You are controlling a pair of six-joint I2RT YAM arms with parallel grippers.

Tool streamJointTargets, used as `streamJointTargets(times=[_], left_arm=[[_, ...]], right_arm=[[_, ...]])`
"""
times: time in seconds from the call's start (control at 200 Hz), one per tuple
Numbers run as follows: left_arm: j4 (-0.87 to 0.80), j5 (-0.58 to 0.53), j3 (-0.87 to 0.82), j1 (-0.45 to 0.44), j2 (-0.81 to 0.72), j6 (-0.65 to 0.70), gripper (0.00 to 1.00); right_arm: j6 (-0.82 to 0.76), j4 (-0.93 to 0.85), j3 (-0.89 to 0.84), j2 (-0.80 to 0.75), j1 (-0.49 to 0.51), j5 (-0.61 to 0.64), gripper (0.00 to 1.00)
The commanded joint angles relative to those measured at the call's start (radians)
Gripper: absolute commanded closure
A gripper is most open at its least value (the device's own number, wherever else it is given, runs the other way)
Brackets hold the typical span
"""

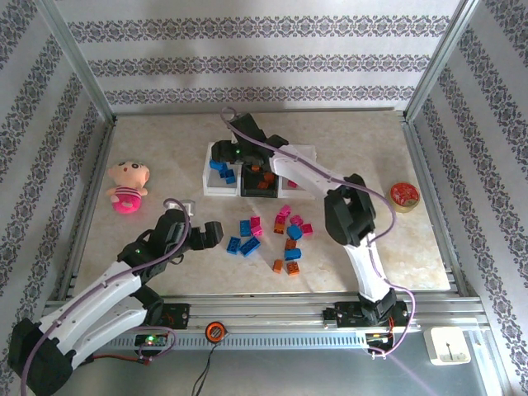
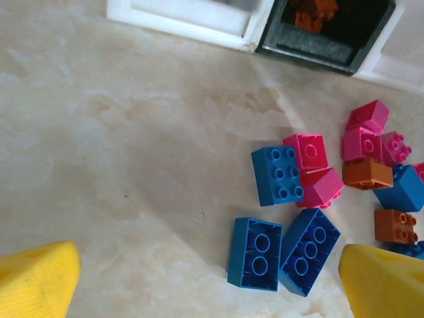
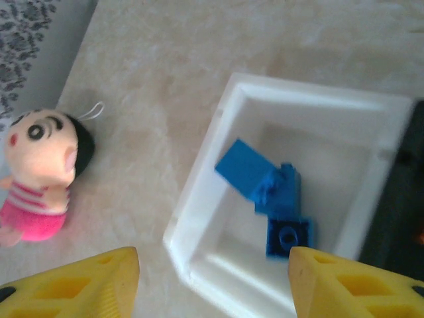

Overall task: Sort the legos into containers by color
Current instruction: Place the lego in the container, then pick up the lego from the middle-left of the table.

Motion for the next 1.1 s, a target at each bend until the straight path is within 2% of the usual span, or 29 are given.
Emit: streamJointTargets(times=[0.0, 0.185, 0.255, 0.35, 0.45, 0.61, 0.819, 1.099], left_arm=[[0.073, 0.061, 0.072, -0.002, 0.086, 0.052, 0.04], [0.146, 0.188, 0.174, -0.011, 0.355, 0.103, 0.23], [0.153, 0.205, 0.206, -0.022, 0.441, 0.106, 0.31], [0.129, 0.202, 0.233, -0.043, 0.514, 0.106, 0.31], [0.071, 0.16, 0.23, -0.073, 0.526, 0.123, 0.27], [0.007, 0.139, 0.179, -0.112, 0.487, 0.135, 0.32], [-0.114, 0.064, 0.146, -0.179, 0.459, 0.112, 0.29], [-0.062, 0.057, 0.16, -0.199, 0.542, 0.131, 0.33]], right_arm=[[-0.018, 0.094, -0.216, -0.17, -0.002, -0.002, 0.39], [-0.007, 0.137, -0.581, -0.399, -0.027, 0.029, 0.39], [0.003, 0.144, -0.694, -0.474, -0.043, 0.036, 0.39], [0.012, 0.144, -0.805, -0.566, -0.063, 0.049, 0.39], [0.022, 0.143, -0.888, -0.652, -0.08, 0.063, 0.38], [0.032, 0.145, -0.965, -0.739, -0.109, 0.07, 0.38], [0.044, 0.154, -0.989, -0.769, -0.128, 0.067, 0.38], [0.052, 0.166, -0.988, -0.767, -0.132, 0.064, 0.38]])
